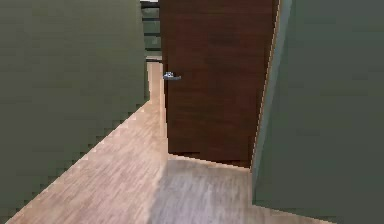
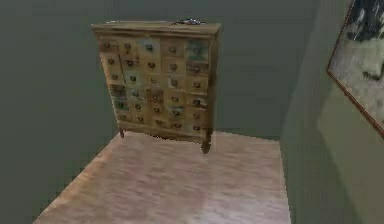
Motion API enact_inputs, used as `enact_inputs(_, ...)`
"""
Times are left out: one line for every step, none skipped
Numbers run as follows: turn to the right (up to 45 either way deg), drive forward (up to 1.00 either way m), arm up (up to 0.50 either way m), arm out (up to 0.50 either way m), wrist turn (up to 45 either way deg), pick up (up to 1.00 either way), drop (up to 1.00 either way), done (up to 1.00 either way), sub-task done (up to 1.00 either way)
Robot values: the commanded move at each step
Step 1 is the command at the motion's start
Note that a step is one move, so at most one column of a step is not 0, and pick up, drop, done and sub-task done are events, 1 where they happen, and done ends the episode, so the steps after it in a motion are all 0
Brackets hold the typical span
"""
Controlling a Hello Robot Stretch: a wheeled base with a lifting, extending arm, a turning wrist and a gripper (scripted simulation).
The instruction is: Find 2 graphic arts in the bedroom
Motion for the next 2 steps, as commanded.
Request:
enact_inputs(-21.0, 0.0, 0.0, 0.0, 0.0, 0.0, 0.0, 0.0, 0.0)
enact_inputs(0.0, 1.0, 0.0, 0.0, 0.0, 0.0, 0.0, 0.0, 0.0)
